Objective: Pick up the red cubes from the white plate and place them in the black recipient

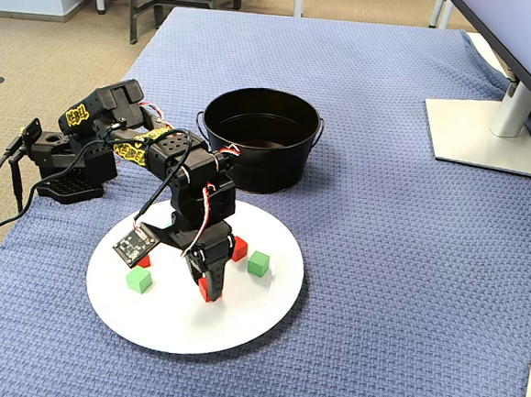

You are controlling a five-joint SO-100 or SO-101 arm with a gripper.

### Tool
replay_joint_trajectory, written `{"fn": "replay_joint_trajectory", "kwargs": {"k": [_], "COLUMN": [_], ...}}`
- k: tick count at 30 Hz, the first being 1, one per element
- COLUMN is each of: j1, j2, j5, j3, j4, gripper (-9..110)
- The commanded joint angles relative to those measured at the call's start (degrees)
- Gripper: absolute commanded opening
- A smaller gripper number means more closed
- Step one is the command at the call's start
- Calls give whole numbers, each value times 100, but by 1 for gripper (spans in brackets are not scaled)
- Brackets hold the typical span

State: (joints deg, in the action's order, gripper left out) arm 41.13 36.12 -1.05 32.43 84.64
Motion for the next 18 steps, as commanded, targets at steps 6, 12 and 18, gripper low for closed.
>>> {"fn": "replay_joint_trajectory", "kwargs": {"k": [6,12,18], "j1": [-149,149,-123], "j2": [176,1477,3472], "j5": [-62,-176,-44], "j3": [-378,18,967], "j4": [62,-9,-62], "gripper": [0,0,0]}}
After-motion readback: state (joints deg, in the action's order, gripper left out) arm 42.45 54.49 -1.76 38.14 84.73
